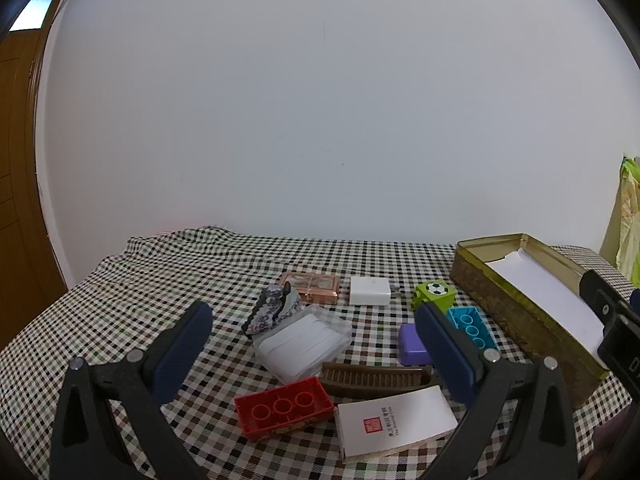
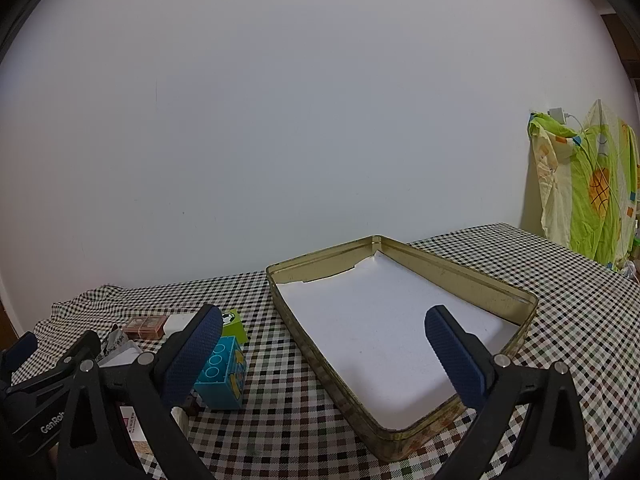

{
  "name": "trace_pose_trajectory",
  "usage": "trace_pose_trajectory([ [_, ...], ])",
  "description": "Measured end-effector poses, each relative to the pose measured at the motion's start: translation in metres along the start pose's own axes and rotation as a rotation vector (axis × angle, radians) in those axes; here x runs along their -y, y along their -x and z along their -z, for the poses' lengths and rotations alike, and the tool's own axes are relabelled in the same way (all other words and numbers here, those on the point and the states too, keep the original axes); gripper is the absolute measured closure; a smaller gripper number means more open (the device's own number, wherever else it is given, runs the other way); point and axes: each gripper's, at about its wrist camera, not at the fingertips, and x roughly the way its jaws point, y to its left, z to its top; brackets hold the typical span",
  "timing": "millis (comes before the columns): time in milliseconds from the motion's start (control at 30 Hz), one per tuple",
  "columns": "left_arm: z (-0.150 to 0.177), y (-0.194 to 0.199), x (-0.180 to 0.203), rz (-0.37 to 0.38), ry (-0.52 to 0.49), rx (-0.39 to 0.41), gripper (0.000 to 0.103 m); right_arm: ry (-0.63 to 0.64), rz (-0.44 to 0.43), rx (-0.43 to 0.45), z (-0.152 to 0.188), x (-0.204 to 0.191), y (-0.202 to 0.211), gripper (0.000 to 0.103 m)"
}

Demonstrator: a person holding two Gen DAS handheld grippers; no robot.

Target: Organize rigid objects

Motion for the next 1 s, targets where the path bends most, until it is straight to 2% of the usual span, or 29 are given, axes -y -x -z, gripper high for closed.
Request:
trace_pose_trajectory([
  [1000, 0.0008, 0.0014, -0.0018, 0.023, 0.003, -0.006, 0.000, 0.022, -0.020, -0.022, 0.0021, -0.0039, 0.0013, 0.000],
])
